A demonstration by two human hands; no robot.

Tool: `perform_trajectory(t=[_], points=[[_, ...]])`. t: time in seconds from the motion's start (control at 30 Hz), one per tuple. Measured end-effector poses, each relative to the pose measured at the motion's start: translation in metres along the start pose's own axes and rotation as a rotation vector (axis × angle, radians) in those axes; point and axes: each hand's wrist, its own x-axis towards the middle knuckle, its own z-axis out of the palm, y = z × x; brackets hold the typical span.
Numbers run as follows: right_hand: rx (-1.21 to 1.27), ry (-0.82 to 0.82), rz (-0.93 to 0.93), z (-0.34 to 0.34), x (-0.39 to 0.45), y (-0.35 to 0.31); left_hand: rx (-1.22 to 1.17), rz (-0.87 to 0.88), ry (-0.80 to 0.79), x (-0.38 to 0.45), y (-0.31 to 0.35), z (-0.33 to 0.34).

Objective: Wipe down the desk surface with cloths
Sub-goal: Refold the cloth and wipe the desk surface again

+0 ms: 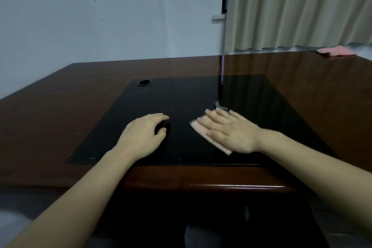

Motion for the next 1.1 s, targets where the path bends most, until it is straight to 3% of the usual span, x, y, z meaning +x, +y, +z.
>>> perform_trajectory(t=[0.17,0.37,0.8,0.97,1.1], points=[[-0.002,-0.031,-0.164,0.012,-0.053,-0.046,-0.039,-0.004,0.006,-0.008,0.005,0.002],[0.023,-0.066,-0.198,0.013,-0.053,-0.033,-0.050,-0.004,0.000,-0.015,0.001,0.001],[-0.007,-0.002,0.191,-0.009,0.024,0.094,-0.118,0.080,-0.058,0.015,0.051,0.011],[0.025,0.004,0.213,-0.012,0.030,0.110,-0.118,0.069,-0.075,0.030,0.073,0.020],[0.014,0.008,0.110,-0.006,0.001,0.101,-0.101,0.028,-0.101,0.029,0.076,0.027]])
